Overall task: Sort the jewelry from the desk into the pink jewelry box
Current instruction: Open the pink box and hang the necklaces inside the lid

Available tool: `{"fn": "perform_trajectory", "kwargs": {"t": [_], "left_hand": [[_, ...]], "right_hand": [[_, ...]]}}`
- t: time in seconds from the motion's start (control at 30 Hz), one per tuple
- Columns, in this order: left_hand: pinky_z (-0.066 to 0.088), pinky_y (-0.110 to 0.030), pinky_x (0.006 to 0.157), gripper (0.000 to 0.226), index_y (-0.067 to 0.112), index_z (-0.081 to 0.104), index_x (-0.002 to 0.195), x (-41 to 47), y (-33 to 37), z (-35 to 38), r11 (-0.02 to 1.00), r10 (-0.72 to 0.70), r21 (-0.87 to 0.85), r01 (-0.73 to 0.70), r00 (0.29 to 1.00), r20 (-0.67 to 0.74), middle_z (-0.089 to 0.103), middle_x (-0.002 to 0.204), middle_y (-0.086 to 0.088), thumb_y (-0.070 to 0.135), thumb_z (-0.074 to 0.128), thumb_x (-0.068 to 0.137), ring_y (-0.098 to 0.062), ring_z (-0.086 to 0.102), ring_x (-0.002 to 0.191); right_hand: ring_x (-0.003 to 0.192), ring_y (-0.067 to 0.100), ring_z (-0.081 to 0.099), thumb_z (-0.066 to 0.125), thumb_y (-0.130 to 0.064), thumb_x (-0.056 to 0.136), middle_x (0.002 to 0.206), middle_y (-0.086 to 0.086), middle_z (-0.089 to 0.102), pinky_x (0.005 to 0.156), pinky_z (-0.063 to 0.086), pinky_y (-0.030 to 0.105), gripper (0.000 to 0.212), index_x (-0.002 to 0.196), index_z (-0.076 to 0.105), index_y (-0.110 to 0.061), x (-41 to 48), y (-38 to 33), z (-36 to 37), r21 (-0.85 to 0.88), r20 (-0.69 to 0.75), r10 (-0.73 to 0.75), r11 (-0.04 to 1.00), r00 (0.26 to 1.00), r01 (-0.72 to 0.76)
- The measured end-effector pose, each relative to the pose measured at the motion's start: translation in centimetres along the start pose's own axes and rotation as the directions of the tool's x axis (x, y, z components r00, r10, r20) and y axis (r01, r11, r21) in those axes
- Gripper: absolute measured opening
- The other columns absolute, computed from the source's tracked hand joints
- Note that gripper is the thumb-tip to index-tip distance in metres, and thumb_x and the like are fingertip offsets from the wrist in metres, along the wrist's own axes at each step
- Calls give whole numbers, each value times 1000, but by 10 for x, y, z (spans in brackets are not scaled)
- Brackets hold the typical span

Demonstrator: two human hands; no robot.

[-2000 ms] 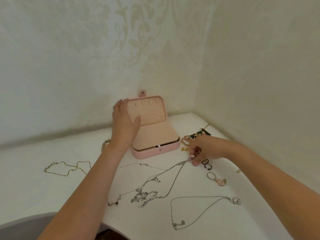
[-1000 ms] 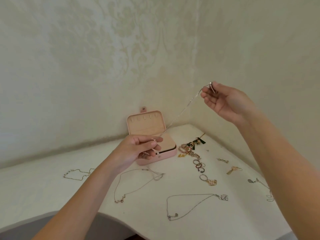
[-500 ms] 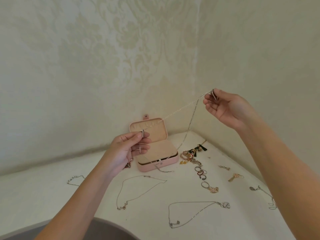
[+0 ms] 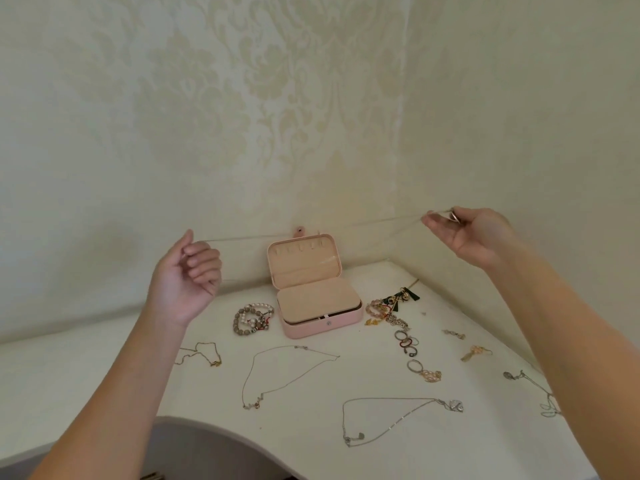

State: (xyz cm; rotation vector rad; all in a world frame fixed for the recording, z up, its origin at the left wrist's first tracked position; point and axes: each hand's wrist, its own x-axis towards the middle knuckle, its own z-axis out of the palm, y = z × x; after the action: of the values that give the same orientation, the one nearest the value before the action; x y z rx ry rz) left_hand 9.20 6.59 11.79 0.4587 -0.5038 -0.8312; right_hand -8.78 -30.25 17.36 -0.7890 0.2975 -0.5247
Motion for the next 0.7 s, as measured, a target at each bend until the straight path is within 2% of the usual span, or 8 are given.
{"fn": "perform_trajectory", "kwargs": {"t": [0.07,0.17,0.3,0.37,0.4,0.5,0.6,0.7], "left_hand": [[35,-15,47,41,16,54,64,-5,6,-5,988,140,-41,-149,976,-164,41,56,6,39,46,97,-4,37,48],[45,-14,58,35,17,53,63,-11,-1,5,920,377,36,-390,859,-346,45,61,10,37,53,92,-3,48,54],[54,-27,80,23,13,60,82,-9,-2,5,874,457,58,-482,777,-433,56,71,5,35,59,89,-7,58,65],[54,-21,75,23,11,62,94,-7,0,2,871,479,106,-480,780,-403,53,69,5,32,58,87,-5,55,62],[52,-16,67,23,11,62,99,-6,1,1,876,477,137,-462,789,-388,49,67,5,30,57,86,-4,50,57],[29,-9,38,16,20,62,103,3,8,7,864,461,385,-324,817,-347,34,57,9,24,49,93,-2,32,43],[13,-13,34,22,25,60,104,13,22,35,673,487,712,-200,844,-224,28,51,13,24,39,100,0,22,38],[10,-15,36,27,21,63,101,26,34,77,481,385,871,-94,916,-113,25,48,13,17,36,100,0,19,38]], "right_hand": [[59,32,70,32,-2,100,64,22,67,53,58,31,25,78,42,-5,0,7,0,-17,4,24,1000,1000,-24],[60,28,71,33,-5,101,64,18,69,53,58,30,25,78,43,-6,1,14,3,-20,45,27,999,999,-26],[68,27,72,32,-9,102,72,16,71,60,60,36,28,76,45,-9,2,19,5,-69,81,38,997,996,-32],[70,29,72,30,-10,102,76,19,72,63,59,40,31,75,44,-10,1,22,5,-96,91,53,994,994,-45],[72,30,72,29,-11,103,79,21,72,66,58,42,32,75,43,-11,1,24,6,-111,98,63,992,993,-52],[74,33,72,27,-14,104,83,25,71,69,57,44,32,75,41,-12,-1,32,4,-142,117,112,985,987,-95],[74,31,72,34,-15,102,84,25,71,64,60,40,26,77,43,-12,-2,42,-6,-237,103,175,960,979,-147],[60,22,69,47,-13,97,79,18,72,60,60,32,13,85,51,-9,-1,51,-20,-497,72,248,849,966,-181]]}}
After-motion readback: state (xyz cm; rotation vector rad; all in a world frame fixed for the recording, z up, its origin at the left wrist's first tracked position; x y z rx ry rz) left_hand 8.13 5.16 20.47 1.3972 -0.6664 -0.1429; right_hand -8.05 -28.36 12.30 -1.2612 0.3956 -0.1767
